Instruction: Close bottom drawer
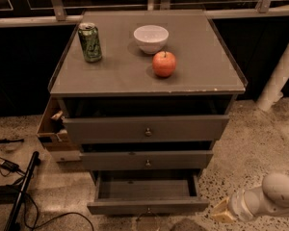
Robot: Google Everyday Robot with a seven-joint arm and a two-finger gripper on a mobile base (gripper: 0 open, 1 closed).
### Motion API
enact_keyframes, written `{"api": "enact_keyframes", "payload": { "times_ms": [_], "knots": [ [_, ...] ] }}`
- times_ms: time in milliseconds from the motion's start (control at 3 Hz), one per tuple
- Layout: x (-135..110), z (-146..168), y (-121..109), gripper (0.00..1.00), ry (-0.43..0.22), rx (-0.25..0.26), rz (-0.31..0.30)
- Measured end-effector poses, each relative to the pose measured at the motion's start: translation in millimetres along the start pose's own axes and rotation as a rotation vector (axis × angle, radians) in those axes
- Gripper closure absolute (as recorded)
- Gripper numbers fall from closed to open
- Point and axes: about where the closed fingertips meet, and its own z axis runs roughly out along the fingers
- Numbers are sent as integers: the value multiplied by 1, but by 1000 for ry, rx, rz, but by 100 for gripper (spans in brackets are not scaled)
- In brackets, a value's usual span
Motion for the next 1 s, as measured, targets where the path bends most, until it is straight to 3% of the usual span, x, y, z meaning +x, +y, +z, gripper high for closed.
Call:
{"api": "enact_keyframes", "payload": {
  "times_ms": [333, 667, 1000],
  "knots": [
    [27, 48, 16, 100, -15, -88, 55],
    [35, 55, 13, 100, -12, -90, 54],
    [60, 94, -2, 100, -32, -77, 2]
  ]
}}
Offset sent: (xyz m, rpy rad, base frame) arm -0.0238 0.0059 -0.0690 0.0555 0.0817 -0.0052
